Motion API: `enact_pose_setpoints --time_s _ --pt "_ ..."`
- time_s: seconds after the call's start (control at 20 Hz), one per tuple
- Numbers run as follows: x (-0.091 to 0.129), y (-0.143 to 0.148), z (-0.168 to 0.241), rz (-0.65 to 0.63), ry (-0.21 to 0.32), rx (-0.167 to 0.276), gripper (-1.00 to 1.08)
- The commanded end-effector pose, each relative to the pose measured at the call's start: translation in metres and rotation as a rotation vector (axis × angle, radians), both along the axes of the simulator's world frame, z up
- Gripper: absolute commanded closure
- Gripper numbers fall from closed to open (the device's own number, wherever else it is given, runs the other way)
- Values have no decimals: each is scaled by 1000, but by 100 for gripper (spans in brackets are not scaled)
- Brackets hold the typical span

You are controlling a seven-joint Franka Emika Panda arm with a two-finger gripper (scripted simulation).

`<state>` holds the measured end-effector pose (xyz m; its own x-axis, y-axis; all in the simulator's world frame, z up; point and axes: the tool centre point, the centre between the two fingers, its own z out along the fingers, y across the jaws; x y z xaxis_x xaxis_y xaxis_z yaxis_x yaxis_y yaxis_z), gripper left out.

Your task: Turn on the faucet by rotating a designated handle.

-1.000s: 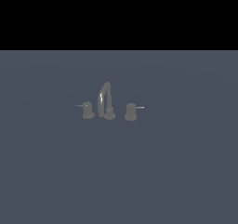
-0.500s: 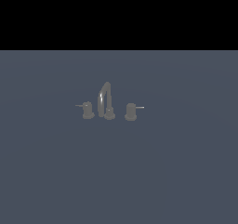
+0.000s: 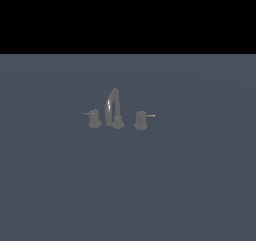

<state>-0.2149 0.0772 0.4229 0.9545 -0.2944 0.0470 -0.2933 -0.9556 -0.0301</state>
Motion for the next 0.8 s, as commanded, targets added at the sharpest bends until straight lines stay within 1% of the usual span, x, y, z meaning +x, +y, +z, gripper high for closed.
enact_pose_setpoints --time_s 0.0,0.75 --pt "8 11 -14 -52 2 2 108" --pt "64 66 -92 -343 15 13 108"
